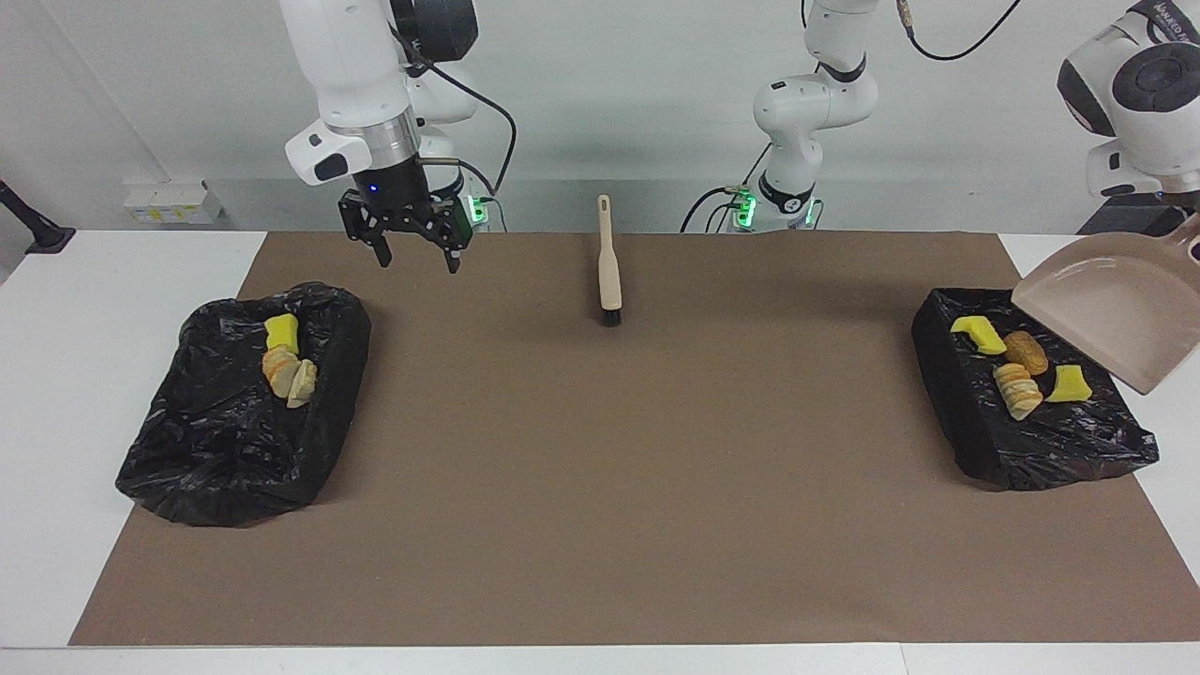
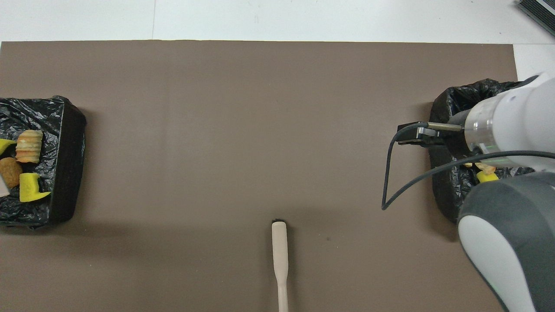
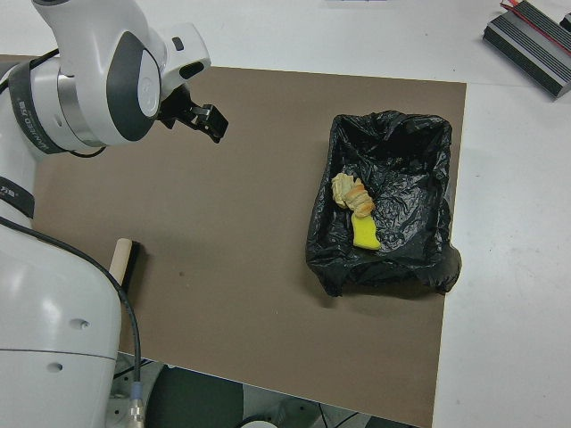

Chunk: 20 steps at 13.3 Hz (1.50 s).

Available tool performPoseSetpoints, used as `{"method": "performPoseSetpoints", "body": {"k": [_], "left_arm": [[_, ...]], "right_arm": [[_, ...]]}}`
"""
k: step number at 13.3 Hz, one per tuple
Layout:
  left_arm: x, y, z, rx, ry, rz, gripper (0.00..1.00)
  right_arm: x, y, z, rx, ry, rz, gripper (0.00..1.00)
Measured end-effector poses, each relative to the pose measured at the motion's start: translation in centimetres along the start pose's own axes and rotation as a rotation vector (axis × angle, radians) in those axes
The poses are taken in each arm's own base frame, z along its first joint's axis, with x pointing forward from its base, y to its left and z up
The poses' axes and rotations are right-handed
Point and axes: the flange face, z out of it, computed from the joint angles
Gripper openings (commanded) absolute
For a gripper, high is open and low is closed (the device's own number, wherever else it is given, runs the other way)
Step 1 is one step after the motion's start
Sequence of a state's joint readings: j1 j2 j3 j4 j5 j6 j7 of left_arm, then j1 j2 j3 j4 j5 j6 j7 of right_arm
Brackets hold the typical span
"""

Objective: Sweep and dump trash in bin
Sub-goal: 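Bring the empty dustpan back to the table center with the left gripper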

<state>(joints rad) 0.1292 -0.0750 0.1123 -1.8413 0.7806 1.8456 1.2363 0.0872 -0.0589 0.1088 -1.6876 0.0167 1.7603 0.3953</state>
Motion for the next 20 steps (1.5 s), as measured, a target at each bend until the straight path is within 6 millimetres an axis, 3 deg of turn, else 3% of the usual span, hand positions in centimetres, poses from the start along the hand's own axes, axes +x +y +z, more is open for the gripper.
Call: {"method": "performPoseSetpoints", "body": {"k": [4, 6, 9, 12, 15, 18, 20], "left_arm": [[4.7, 1.8, -1.7, -0.167, 0.217, -0.160, 0.00], [9.4, 3.1, -5.0, -0.229, 0.306, -0.246, 0.00], [18.0, 6.0, -10.5, -0.314, 0.393, -0.395, 0.00], [26.0, 8.7, -15.4, -0.386, 0.484, -0.568, 0.00], [31.7, 10.7, -18.6, -0.441, 0.534, -0.742, 0.00], [41.5, 15.2, -22.1, -0.461, 0.554, -0.877, 0.00], [46.5, 18.0, -23.2, -0.474, 0.542, -0.929, 0.00]], "right_arm": [[1.0, 4.8, -3.1, -0.003, 0.016, 0.022, 1.00], [1.3, 8.2, -4.3, -0.012, -0.005, -0.030, 1.00], [1.8, 13.5, -5.1, -0.015, -0.023, -0.103, 1.00], [0.8, 14.0, -4.9, -0.020, -0.090, -0.120, 1.00], [0.2, 13.6, -5.0, -0.021, -0.110, -0.129, 1.00], [0.2, 13.6, -5.1, -0.021, -0.110, -0.130, 1.00], [0.2, 13.7, -5.1, -0.031, -0.107, -0.151, 1.00]]}}
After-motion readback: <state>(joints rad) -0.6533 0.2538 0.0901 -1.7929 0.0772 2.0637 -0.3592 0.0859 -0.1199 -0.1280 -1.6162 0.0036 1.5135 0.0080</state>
